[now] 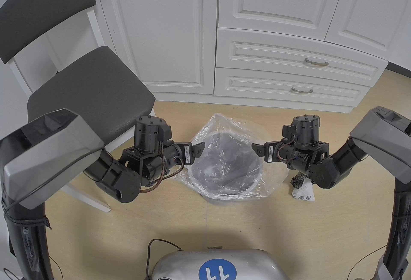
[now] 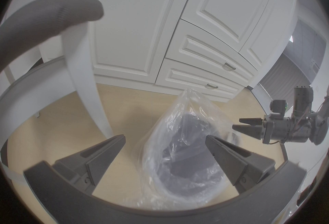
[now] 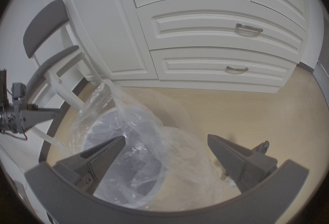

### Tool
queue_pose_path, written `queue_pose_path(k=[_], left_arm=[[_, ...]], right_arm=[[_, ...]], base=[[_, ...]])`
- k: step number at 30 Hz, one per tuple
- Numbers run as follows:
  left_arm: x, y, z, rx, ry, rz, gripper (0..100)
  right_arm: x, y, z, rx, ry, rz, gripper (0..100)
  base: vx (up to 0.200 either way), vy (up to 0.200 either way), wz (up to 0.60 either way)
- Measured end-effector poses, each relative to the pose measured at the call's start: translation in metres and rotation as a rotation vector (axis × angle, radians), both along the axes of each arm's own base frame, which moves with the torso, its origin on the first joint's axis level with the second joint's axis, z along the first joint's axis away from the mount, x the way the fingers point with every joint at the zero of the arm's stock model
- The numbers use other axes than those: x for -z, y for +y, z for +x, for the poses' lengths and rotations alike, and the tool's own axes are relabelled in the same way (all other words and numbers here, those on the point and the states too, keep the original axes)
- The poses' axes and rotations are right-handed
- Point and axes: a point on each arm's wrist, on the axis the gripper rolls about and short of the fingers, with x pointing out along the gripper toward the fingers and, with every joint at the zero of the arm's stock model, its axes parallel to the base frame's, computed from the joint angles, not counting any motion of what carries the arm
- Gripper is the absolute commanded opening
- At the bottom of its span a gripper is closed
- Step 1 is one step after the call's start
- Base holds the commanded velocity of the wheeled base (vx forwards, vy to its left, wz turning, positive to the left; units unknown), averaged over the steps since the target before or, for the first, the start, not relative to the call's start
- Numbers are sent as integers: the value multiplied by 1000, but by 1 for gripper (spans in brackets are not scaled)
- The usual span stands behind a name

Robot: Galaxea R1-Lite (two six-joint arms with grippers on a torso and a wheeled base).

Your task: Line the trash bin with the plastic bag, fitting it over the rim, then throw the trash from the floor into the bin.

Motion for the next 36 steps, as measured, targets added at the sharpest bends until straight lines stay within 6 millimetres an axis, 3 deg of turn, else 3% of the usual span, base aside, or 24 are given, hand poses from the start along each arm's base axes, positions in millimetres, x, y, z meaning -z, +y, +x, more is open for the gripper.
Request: queue_pose_path(k=[6,11,22,36], left_arm=[[23,-8,22,-3,13,25,100],[36,-11,28,-35,22,45,100],[39,-12,47,-127,-3,52,100],[41,-8,74,-228,6,-1,100]], right_arm=[[24,2,18,4,8,-36,100],[29,5,27,55,-41,-38,100],[38,2,43,100,-112,-29,100],[42,3,86,208,-246,97,100]], base=[[0,0,0],[0,0,0],[0,0,0],[0,0,0]])
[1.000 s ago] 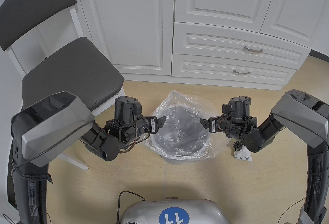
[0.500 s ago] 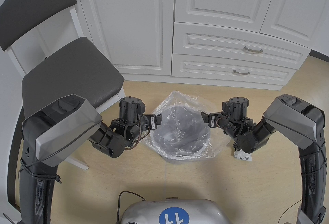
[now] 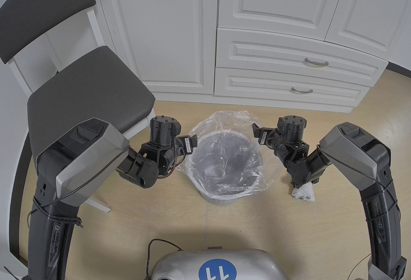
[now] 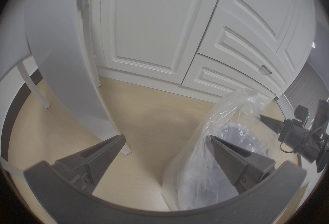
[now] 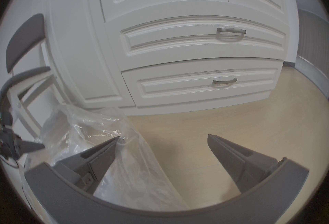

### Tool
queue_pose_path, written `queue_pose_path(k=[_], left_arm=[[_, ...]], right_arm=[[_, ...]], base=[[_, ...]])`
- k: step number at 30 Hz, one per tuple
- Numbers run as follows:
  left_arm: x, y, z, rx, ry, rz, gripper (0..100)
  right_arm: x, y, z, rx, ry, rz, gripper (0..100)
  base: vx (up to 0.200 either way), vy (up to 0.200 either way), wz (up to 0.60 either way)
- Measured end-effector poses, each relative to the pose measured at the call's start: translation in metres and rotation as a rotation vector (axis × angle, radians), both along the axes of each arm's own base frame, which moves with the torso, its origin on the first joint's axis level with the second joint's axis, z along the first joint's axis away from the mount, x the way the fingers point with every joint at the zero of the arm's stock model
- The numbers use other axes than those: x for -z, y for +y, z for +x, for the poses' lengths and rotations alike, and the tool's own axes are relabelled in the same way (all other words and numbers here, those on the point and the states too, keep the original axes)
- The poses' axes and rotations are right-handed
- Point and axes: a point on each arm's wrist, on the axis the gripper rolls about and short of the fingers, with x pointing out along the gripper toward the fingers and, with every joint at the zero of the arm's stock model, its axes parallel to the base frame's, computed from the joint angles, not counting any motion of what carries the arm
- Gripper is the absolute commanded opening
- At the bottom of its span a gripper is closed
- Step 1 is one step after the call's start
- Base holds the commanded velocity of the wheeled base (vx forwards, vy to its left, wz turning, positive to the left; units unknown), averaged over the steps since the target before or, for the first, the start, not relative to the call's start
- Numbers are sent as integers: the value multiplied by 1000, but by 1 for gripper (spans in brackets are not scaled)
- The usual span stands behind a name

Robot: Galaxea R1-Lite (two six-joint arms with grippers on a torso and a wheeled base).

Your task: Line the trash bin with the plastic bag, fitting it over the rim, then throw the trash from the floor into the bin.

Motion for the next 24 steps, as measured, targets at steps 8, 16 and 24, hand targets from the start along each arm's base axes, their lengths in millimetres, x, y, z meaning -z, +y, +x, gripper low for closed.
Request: queue_pose_path(k=[8,16,24], left_arm=[[9,5,12,-31,18,10,100],[19,10,19,-46,35,17,100],[28,12,20,-52,56,26,100]], right_arm=[[15,8,14,2,-7,78,100],[31,11,20,1,-4,84,100],[39,7,22,9,8,80,100]], base=[[0,0,0],[0,0,0],[0,0,0]])
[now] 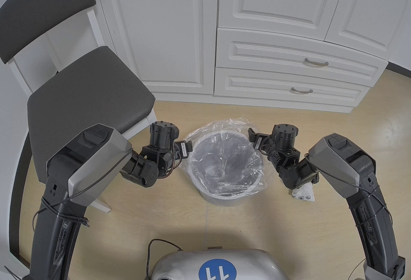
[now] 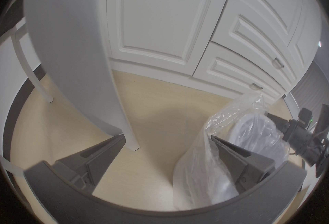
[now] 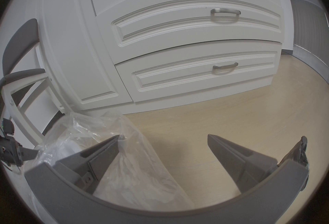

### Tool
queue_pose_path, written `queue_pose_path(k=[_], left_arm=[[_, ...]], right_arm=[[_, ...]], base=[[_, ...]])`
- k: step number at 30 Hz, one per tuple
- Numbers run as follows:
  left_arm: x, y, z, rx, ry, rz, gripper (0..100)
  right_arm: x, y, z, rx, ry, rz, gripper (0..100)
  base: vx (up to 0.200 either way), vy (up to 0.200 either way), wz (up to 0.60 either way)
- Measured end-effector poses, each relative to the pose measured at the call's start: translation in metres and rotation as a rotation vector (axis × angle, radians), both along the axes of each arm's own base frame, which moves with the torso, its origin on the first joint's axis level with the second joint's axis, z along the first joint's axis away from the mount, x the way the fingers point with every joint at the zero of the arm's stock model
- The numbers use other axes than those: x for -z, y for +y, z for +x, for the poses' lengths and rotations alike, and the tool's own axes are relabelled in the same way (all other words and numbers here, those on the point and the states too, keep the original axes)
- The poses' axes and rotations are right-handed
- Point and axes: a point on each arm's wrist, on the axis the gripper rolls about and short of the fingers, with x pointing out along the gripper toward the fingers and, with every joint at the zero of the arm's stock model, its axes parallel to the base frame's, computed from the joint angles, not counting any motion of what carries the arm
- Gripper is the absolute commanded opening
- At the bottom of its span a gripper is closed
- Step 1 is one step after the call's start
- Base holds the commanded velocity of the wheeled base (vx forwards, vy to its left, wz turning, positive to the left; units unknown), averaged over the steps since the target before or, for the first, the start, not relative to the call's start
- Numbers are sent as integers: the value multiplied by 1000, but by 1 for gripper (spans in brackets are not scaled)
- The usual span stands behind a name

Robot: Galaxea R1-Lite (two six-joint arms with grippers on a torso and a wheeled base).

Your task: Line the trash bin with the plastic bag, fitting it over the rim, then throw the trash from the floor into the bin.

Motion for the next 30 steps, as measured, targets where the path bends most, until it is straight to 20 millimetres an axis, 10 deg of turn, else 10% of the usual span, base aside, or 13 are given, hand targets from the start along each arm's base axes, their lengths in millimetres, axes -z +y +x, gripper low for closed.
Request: queue_pose_path(k=[30], left_arm=[[2,-5,-34,39,254,82,100]], right_arm=[[-5,-19,-9,18,167,-54,100]], base=[[0,0,0]])
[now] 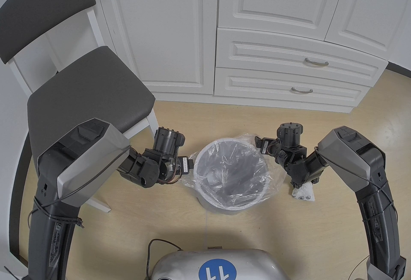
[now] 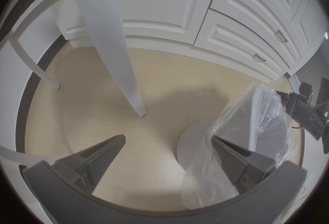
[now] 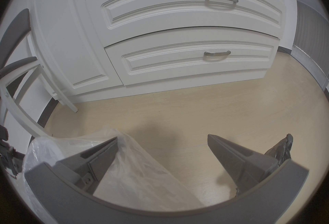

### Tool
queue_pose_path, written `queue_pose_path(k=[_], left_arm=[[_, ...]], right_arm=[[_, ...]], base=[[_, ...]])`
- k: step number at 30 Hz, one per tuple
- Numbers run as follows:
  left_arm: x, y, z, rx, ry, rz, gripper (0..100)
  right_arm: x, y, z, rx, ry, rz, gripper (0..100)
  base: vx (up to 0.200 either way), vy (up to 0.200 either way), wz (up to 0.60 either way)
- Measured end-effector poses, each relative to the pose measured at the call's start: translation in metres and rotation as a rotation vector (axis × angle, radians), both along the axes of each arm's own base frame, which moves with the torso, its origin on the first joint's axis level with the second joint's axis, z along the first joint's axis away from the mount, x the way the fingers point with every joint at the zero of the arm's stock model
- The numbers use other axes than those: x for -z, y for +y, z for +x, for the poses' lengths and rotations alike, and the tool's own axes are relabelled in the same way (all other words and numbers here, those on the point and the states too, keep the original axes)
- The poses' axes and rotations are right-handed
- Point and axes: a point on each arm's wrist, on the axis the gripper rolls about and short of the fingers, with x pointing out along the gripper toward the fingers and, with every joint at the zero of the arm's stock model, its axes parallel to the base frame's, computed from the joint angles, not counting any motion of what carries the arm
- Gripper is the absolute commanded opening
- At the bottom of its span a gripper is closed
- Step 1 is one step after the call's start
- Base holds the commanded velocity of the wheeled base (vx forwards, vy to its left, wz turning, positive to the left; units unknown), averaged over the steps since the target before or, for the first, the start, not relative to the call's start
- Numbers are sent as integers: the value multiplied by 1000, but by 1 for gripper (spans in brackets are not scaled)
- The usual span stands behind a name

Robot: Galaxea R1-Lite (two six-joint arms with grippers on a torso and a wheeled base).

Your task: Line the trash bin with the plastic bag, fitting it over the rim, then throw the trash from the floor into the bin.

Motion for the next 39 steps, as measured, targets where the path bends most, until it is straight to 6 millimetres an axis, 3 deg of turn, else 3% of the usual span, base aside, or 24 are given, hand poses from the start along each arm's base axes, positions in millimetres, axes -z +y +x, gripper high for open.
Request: queue_pose_path(k=[10,20,28,34,39], left_arm=[[1,7,4,-11,-7,7,100],[-17,9,-5,3,-26,20,100],[-30,8,-13,17,-47,32,100],[-35,3,-21,43,-77,37,100],[-40,-2,-31,72,-98,42,100]], right_arm=[[-10,3,-4,-8,-22,10,100],[-41,9,-36,-43,6,-20,100],[-55,12,-63,-93,23,-136,100],[-52,2,-78,-130,81,-258,100],[-38,-10,-80,-134,164,-323,100]], base=[[0,0,0],[0,0,0],[0,0,0],[0,0,0],[0,0,0]])
